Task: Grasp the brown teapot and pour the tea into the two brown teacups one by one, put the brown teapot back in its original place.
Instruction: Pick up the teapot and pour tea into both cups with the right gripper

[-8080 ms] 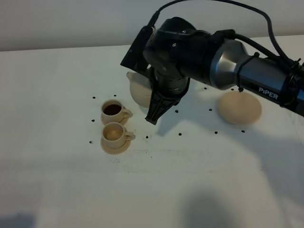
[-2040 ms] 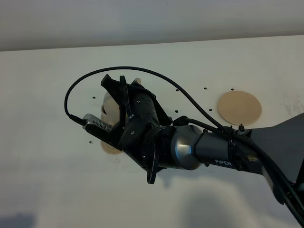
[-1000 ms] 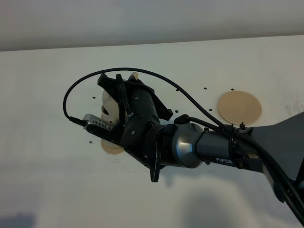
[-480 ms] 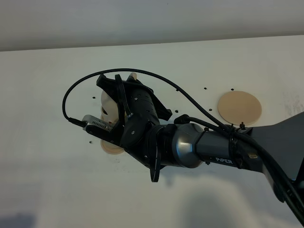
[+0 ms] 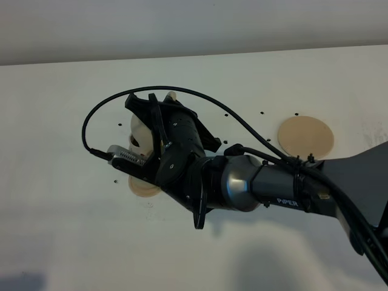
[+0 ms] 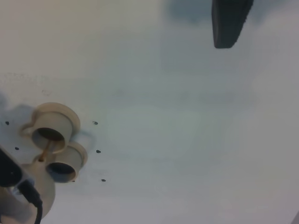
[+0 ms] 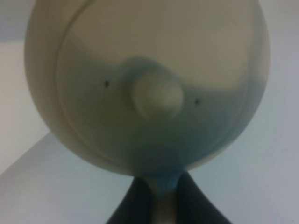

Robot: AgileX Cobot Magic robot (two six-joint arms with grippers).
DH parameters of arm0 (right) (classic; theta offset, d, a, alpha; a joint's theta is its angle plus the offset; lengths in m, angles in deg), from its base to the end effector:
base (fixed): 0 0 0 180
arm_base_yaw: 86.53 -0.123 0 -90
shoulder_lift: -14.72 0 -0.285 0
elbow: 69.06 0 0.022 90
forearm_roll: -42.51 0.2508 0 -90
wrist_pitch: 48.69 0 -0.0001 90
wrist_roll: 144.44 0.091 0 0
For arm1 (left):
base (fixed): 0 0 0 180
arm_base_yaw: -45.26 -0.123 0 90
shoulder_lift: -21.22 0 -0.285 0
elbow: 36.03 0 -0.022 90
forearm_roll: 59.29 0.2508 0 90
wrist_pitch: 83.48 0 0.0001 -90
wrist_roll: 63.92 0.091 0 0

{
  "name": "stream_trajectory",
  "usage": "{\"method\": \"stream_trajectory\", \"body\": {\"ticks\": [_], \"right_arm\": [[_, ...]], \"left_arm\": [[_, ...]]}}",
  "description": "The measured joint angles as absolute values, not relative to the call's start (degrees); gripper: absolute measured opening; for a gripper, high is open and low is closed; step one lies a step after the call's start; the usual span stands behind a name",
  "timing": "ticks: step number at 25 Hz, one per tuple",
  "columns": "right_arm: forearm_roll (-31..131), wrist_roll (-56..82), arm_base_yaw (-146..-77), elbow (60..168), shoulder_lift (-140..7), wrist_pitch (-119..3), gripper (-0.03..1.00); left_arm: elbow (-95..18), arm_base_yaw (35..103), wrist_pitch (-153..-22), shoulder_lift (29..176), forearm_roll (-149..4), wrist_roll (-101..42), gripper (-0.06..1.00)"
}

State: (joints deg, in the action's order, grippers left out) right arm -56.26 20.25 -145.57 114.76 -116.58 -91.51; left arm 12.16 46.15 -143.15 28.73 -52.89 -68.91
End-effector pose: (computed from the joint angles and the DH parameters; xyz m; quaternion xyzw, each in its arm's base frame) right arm 0.2887 0.3623 0.1689 -0.7992 0.2080 -0.5003 0.2601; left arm -0.0057 0.0089 0.2811 -0.0321 0.8432 0.0283 0.5359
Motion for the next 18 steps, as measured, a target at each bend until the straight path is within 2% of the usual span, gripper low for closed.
{"method": "stream_trajectory", "body": {"ticks": [18], "right_arm": [[-56.26, 16.84, -145.3, 114.76, -116.58, -90.97, 0.13]], "left_arm": [[12.16, 46.15, -143.15, 28.73, -52.89, -68.91, 0.61]]}}
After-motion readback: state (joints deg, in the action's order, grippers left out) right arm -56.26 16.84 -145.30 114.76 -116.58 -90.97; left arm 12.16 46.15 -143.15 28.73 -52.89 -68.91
